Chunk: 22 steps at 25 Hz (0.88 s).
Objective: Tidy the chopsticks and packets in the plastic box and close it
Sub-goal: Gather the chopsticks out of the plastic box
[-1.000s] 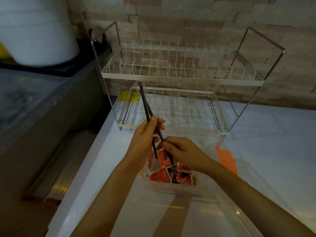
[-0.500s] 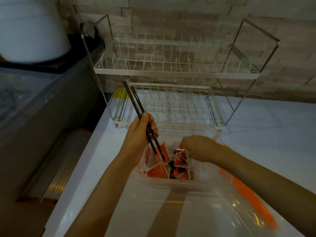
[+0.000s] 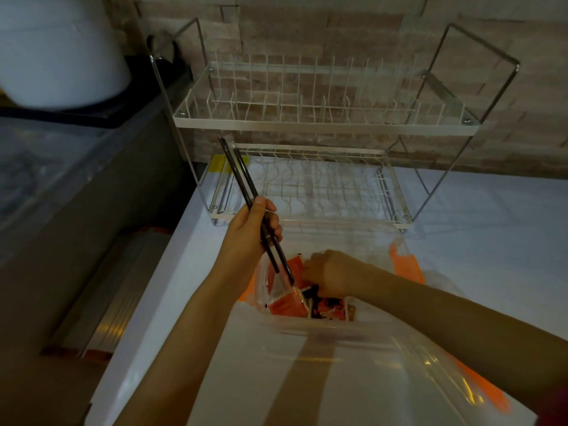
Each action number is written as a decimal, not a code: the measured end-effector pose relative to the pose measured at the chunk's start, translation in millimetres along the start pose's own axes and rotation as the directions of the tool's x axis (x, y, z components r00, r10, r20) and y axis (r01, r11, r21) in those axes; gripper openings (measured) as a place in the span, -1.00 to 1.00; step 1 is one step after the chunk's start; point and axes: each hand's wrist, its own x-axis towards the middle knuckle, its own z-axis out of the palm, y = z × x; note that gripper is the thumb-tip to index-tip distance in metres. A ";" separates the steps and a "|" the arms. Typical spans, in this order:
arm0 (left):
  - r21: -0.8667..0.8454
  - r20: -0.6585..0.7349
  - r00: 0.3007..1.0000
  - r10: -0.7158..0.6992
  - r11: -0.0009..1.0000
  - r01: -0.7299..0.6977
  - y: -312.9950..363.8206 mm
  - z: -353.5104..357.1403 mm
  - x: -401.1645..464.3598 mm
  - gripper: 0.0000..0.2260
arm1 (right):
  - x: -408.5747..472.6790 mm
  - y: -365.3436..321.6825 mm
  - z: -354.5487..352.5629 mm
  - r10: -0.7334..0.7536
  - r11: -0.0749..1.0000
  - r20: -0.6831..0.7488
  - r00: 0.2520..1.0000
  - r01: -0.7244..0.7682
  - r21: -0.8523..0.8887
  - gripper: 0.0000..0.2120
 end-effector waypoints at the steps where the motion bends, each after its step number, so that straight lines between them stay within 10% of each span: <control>1: 0.003 -0.002 1.000 0.000 1.000 0.000 0.4 -0.7 -0.3 -0.73 | 2.5 -0.6 0.9 -0.010 1.000 -0.012 1.000 0.010 -0.021 -0.69; 13: -0.026 -0.033 0.999 0.005 1.000 -0.006 5.9 -4.8 -1.7 -0.73 | 5.7 -6.5 -5.9 -0.067 0.995 -0.120 0.991 0.076 0.070 -0.70; 22: -0.063 -0.049 0.998 0.037 0.997 -0.040 11.3 -8.3 0.6 -0.71 | -33.1 17.5 -31.8 0.389 0.748 -0.486 0.783 0.040 0.663 -0.74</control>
